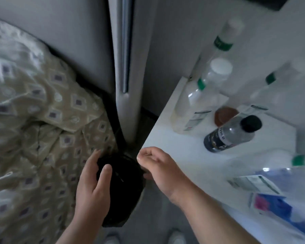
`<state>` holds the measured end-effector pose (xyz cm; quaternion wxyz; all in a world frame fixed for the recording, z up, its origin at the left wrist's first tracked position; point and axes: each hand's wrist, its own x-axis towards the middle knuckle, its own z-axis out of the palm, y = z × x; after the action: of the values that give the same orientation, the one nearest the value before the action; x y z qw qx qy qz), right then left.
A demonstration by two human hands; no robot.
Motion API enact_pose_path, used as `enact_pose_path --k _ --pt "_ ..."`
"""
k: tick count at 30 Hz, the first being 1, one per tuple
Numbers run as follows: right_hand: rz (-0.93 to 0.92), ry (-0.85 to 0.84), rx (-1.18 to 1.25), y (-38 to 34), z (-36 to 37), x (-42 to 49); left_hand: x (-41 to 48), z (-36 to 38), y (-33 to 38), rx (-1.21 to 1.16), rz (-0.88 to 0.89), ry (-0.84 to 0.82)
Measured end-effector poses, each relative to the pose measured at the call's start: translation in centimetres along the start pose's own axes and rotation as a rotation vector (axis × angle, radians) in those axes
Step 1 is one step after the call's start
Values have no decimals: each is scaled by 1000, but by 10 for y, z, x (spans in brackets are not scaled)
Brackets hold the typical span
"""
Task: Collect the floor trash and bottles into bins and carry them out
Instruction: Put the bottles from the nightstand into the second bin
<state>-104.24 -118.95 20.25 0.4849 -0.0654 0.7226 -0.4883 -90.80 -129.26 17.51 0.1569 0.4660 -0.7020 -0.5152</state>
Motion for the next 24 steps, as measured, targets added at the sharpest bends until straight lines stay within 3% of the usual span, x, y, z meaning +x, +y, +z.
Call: enact_pose_path --k 4,8,12,14,16,21,24 --pt "-18 208 174 -19 -54 -64 -19 17 73 -67 85 -101" --pt "-8 646 365 -6 -98 -125 -39 47 132 -60 226 -231" --pt "-14 1112 241 7 -135 -162 -48 79 187 -22 330 -311" --pt "-128 1218 246 0 -146 -170 -49 96 206 7 363 -350" --pt "-204 1211 182 -3 -157 -171 -47 116 216 68 385 -393" --pt "-103 855 15 -3 -178 -160 -42 159 226 237 378 -462" --pt "-115 762 -40 -6 -181 -151 -36 178 221 284 342 -488"
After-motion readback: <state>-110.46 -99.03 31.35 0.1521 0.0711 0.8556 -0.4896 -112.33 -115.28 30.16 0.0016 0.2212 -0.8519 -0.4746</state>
